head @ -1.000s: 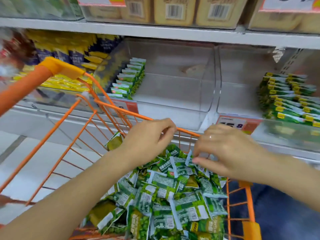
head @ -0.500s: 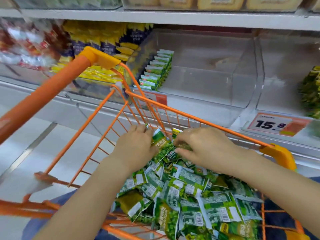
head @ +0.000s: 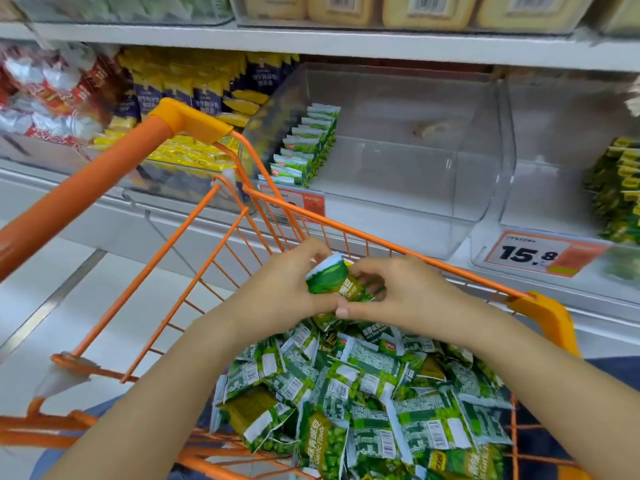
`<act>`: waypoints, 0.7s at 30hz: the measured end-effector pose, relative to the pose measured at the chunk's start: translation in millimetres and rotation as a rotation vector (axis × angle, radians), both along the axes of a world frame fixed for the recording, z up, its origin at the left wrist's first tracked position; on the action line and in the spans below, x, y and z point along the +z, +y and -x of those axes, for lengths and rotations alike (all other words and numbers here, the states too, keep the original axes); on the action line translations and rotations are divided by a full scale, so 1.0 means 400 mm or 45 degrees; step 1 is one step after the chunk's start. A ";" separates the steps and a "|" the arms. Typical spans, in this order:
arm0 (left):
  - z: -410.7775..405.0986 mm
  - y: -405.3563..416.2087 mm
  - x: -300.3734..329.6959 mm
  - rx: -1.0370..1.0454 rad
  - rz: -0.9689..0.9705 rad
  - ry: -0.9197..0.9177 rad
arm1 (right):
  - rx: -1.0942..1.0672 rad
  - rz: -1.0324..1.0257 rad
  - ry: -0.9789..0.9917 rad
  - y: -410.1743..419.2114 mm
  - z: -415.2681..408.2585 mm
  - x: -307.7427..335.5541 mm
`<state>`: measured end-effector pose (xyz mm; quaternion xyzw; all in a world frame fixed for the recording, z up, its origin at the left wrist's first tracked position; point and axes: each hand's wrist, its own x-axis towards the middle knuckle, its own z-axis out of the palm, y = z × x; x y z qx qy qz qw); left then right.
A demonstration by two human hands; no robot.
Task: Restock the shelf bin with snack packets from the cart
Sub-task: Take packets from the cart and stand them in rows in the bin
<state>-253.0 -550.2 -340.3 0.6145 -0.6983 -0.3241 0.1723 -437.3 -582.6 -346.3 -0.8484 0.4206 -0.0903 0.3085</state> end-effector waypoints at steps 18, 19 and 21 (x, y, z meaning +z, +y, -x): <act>0.389 -0.228 0.005 -0.108 0.436 -0.254 | -1.009 0.528 -0.199 -0.067 0.620 0.166; 0.398 -0.236 -0.012 -0.093 0.383 -0.372 | -1.031 0.500 -0.151 -0.077 0.667 0.158; 0.405 -0.243 -0.032 -0.115 0.378 -0.513 | -1.010 0.386 -0.025 -0.093 0.732 0.134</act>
